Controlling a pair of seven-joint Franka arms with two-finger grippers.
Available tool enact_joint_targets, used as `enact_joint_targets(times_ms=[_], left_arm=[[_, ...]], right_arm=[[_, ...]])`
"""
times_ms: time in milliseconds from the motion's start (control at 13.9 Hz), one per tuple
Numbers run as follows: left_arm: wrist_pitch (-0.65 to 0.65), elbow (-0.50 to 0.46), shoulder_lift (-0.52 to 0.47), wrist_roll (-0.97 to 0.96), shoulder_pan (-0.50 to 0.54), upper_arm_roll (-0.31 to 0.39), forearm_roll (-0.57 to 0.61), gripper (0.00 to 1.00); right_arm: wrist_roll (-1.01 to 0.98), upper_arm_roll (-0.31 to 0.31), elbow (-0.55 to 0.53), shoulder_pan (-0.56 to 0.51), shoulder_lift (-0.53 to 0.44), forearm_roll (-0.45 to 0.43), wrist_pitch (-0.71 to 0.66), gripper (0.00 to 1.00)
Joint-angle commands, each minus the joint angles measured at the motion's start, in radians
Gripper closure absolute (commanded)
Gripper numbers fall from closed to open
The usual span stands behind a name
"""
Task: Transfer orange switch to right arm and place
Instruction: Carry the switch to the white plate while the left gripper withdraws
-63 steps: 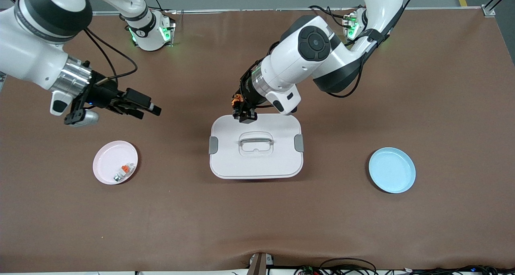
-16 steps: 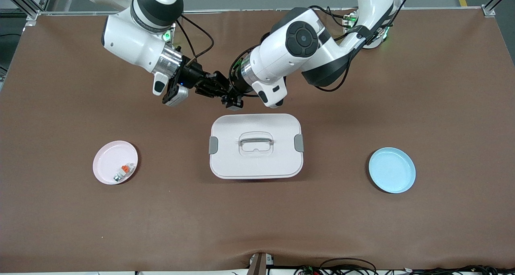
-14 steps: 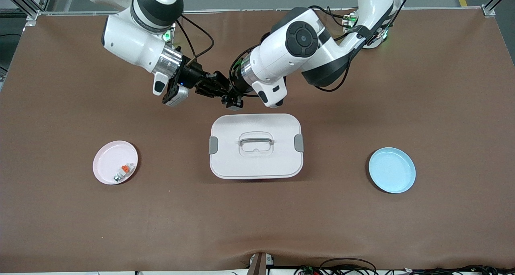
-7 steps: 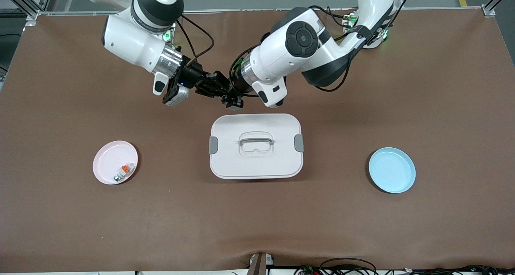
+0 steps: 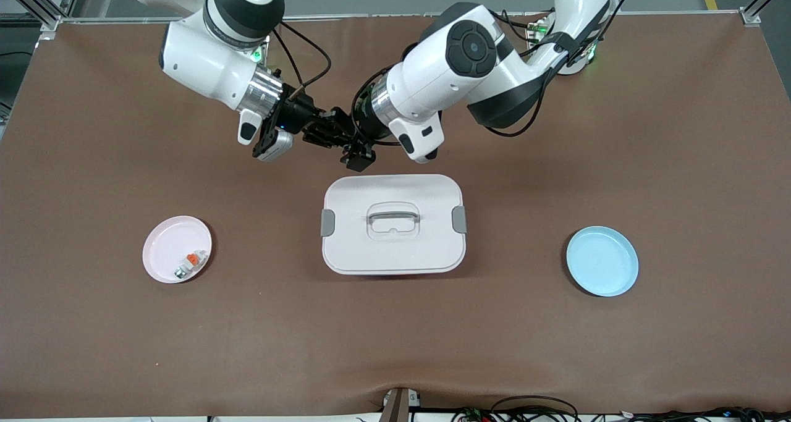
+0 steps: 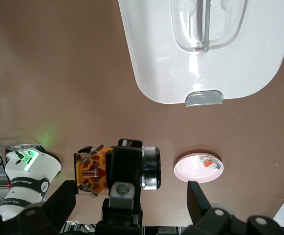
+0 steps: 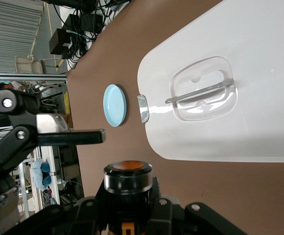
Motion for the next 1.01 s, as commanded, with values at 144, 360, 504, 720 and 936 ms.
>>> enact_joint_targets(times_ms=[144,360,504,720,936], left_arm=[[-0.111,-0.004,-0.055,0.108,0.061,0.016,0.065,0.0],[-0.193,-0.006,-0.113,0.297,0.122,0.018,0.094,0.0],[-0.234,-0.007,-0.142,0.403,0.159,0.016,0.137,0.0],[-0.341,-0.01,-0.169,0.623,0.235,0.016,0.189,0.0],[-0.447,-0.018,-0.202,0.928,0.35,0.018,0.202,0.0]], right_arm=[[-0.038,-0.012,0.066,-0.06,-0.017,-0.301,-0.178,1.0],[-0.106,-0.012,0.129,-0.126,-0.008,-0.539,-0.326,1.0],[-0.279,-0.013,0.138,-0.186,-0.008,-0.593,-0.386,1.0],[-0.551,-0.013,0.138,-0.304,-0.006,-0.65,-0.464,1.0],[-0.73,-0.013,0.138,-0.394,0.008,-0.795,-0.499,1.0]])
